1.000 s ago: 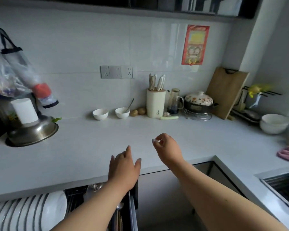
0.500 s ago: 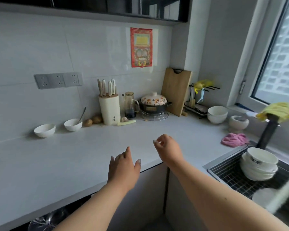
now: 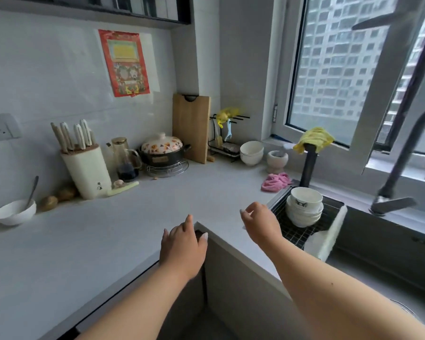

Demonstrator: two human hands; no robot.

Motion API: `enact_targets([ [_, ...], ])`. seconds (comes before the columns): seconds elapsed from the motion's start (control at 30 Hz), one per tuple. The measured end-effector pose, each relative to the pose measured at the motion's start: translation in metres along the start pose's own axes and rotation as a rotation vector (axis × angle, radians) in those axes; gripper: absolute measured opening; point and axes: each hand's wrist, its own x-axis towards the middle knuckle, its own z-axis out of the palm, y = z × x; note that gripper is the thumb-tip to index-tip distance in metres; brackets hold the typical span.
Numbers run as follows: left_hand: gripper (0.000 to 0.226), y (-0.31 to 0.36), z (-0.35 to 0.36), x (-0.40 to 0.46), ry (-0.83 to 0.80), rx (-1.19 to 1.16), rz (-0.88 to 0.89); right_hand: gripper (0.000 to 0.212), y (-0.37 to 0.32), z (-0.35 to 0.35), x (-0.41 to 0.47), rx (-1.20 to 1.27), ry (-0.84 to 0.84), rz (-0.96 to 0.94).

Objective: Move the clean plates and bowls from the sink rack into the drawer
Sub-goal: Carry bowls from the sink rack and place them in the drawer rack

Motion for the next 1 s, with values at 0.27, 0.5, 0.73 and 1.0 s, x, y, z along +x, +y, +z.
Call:
enact_targets([
  [0.27,0.064,0.049,0.032,0.040,-0.070,0.007,0.091,0.028,0.087,-0.031,0.035,-0.093,0.059,0.181],
  [0.5,0.050,0.099,0.068,0.097,-0.161,0.029,0.104,0.028,0.160,-0.048,0.089,-0.140,0.030,0.313],
  [0.73,0.043,0.140,0.112,0.153,-0.208,0.033,0.094,0.034,0.198,-0.059,0.153,-0.154,0.019,0.297],
  [1.0,0.044,0.137,0.145,0.183,-0.314,0.093,-0.003,0.048,0.226,-0.037,0.198,-0.222,-0.191,0.307],
])
